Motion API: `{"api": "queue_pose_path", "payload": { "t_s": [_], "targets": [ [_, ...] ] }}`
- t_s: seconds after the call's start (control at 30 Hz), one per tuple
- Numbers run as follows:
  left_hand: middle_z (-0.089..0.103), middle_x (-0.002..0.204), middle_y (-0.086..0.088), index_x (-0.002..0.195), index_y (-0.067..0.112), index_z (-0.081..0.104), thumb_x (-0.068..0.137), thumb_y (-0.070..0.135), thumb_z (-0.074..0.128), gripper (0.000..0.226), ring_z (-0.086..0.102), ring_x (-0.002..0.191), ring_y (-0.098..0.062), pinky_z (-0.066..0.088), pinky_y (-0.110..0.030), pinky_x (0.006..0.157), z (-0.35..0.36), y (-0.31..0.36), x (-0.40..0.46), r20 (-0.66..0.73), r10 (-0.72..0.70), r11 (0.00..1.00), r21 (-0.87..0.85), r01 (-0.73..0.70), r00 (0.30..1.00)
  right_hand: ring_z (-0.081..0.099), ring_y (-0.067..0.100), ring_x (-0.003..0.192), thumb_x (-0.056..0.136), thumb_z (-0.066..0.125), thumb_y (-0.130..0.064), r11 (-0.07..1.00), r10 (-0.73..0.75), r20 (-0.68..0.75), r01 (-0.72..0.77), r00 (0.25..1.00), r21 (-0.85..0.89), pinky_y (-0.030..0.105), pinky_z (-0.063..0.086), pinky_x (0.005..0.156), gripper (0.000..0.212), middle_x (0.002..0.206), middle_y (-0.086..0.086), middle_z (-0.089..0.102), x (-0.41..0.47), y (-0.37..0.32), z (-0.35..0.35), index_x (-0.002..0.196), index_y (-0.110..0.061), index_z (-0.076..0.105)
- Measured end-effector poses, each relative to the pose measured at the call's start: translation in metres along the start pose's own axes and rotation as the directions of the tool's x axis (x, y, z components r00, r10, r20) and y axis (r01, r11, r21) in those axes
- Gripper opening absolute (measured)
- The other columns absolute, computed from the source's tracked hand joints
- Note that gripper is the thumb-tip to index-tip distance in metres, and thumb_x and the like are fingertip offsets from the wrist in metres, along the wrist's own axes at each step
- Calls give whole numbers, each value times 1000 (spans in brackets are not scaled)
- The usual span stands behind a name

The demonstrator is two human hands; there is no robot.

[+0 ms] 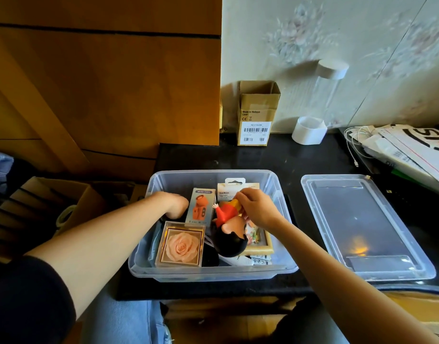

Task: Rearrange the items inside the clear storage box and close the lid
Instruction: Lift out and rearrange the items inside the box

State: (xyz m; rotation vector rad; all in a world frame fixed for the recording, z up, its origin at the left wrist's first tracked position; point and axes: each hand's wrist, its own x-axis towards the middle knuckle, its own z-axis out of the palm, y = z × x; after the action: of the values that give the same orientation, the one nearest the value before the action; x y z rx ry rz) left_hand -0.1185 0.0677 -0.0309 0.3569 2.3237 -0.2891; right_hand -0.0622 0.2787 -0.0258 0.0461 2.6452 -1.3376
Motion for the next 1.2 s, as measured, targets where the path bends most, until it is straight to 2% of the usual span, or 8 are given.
{"api": "queue_pose_path", "payload": {
  "t_s": [0.1, 0.2, 0.37, 0.57, 0.67, 0.83, 1.03, 1.2],
  "targets": [
    [61, 118, -12, 118, 7, 59, 95, 10, 50, 25, 60, 106, -24, 50, -32, 89, 2, -2, 4, -15, -12, 1000, -13, 12, 1000, 54, 16, 65, 98, 41, -25, 1000, -15, 49, 14, 999, 3, 32, 49, 64, 34, 81, 10, 59, 0, -2, 0, 97, 1, 62],
    [58, 123, -12, 126, 9, 52, 94, 10, 50, 32, 58, 109, -25, 49, -36, 95, 1, -4, 5, -59, -15, 999, -51, 12, 998, 52, 12, 61, 98, 43, -25, 999, -36, 92, 37, 995, -4, 25, 45, 59, 32, 76, 6, 59, -2, -6, 1, 93, -2, 64],
    [59, 118, -12, 119, 8, 54, 92, 7, 51, 26, 60, 104, -24, 51, -30, 84, 1, -4, 4, -79, -17, 999, -33, 15, 997, 52, 7, 54, 98, 44, -25, 997, -46, 147, 38, 988, 60, 14, 44, 50, 25, 67, -1, 56, -4, -9, 3, 81, -14, 59],
    [59, 120, -10, 123, 10, 53, 91, 5, 54, 32, 60, 106, -23, 50, -31, 84, 6, -7, 4, -202, -2, 998, -59, -10, 979, 53, 8, 49, 99, 44, -20, 984, -17, 164, -12, 986, 176, 13, 47, 47, 25, 65, 3, 56, -8, -9, -1, 81, -8, 58],
    [59, 121, -10, 124, 10, 53, 91, 3, 55, 34, 61, 106, -24, 48, -26, 73, 4, -7, 3, -235, 4, 996, -81, -24, 972, 53, 10, 49, 99, 44, -19, 979, -7, 165, -27, 986, 202, 16, 48, 48, 26, 65, 5, 56, -12, -10, -4, 85, -3, 58],
    [61, 119, -10, 122, 13, 57, 92, 6, 53, 31, 61, 107, -25, 50, -37, 89, 8, -7, 1, -320, 22, 991, -118, -62, 947, 55, 13, 51, 99, 43, -17, 972, 14, 139, -47, 990, 231, 16, 49, 49, 24, 66, 7, 56, -19, -11, -9, 86, -4, 58],
    [64, 98, -8, 101, 11, 60, 91, 5, 52, 14, 62, 86, -22, 49, -32, 73, 10, -12, -15, -461, -25, 976, -205, -79, 887, 55, 10, 42, 100, 39, -14, 879, 137, 95, -165, 986, 447, 19, 53, 47, 31, 61, 10, 51, -21, -22, -17, 76, -6, 56],
    [67, 81, 1, 94, 12, 64, 95, 11, 51, 13, 62, 71, -9, 38, -13, 49, -2, -20, -32, -621, -106, 880, -422, -217, 776, 54, 11, 43, 101, 38, -17, 761, 266, 59, -247, 962, 599, 22, 54, 45, 30, 59, 9, 48, -20, -35, -18, 79, -5, 54]
  ]
}}
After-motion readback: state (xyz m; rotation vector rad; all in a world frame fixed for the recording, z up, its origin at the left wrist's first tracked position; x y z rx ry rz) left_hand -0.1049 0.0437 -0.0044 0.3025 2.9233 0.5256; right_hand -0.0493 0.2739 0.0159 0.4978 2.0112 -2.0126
